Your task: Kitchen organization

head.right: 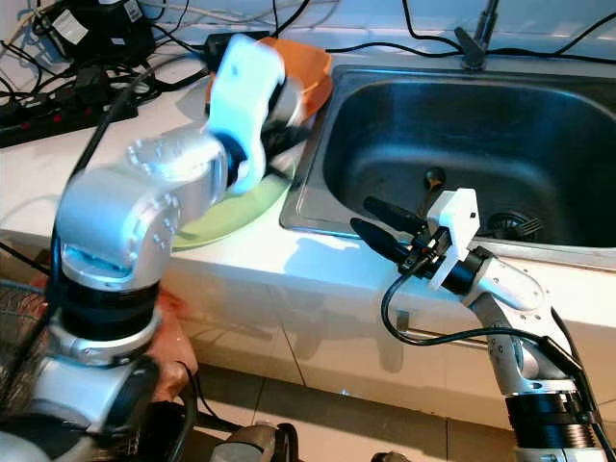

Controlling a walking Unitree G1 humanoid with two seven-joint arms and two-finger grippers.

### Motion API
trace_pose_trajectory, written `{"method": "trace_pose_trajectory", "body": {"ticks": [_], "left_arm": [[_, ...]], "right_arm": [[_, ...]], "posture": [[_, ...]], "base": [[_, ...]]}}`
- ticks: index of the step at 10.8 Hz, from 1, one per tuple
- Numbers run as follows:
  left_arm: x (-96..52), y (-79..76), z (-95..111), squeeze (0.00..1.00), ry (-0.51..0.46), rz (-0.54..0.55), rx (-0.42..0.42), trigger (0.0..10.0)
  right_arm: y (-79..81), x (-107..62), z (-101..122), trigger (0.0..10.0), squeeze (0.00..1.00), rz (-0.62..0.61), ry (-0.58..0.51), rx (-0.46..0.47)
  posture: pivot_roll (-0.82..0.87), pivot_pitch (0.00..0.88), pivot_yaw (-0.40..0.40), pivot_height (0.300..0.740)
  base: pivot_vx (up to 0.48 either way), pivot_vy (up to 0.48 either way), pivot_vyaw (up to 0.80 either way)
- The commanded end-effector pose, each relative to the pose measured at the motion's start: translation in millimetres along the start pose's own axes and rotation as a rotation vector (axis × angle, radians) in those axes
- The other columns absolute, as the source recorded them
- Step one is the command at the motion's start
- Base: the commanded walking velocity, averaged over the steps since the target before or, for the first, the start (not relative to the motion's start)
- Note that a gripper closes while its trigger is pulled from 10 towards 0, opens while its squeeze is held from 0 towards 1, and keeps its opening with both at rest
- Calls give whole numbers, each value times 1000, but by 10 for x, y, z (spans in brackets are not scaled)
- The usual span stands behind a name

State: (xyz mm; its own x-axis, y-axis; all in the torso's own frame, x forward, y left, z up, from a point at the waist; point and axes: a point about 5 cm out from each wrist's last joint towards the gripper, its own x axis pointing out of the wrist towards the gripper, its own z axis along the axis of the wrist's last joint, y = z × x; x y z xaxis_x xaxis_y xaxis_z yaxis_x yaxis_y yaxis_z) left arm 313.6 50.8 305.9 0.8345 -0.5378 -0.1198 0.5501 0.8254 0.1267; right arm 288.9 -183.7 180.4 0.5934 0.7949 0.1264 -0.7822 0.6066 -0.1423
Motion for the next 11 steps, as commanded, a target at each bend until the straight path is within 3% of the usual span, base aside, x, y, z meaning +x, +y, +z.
{"method": "trace_pose_trajectory", "body": {"ticks": [1, 2, 5, 7, 11], "left_arm": [[-56, -39, 177, 0, -91, -37, -16, 6745], [-53, -51, 198, 0, -109, -50, -40, 10000], [-63, -142, 325, 0, -237, -139, -168, 10000], [-102, -257, 404, 0, -321, -251, -194, 10000], [-102, -388, 434, 0, -410, -412, -253, 10000]], "right_arm": [[4, 34, 23, 10000, 0, 20, -10, -13], [3, 36, 24, 10000, 0, 20, -10, -13], [-3, 33, 32, 10000, 0, 12, -14, -16], [-37, 20, 37, 10000, 0, -20, -13, -29], [-302, -107, 103, 10000, 0, -216, 5, -108]], "posture": [[93, 109, 96, 740], [93, 109, 96, 740], [86, 111, 94, 740], [86, 111, 94, 740], [62, 107, 89, 740]], "base": [[0, 0, 0], [0, 0, 0], [0, 0, 0], [0, 0, 0], [0, 0, 0]]}}
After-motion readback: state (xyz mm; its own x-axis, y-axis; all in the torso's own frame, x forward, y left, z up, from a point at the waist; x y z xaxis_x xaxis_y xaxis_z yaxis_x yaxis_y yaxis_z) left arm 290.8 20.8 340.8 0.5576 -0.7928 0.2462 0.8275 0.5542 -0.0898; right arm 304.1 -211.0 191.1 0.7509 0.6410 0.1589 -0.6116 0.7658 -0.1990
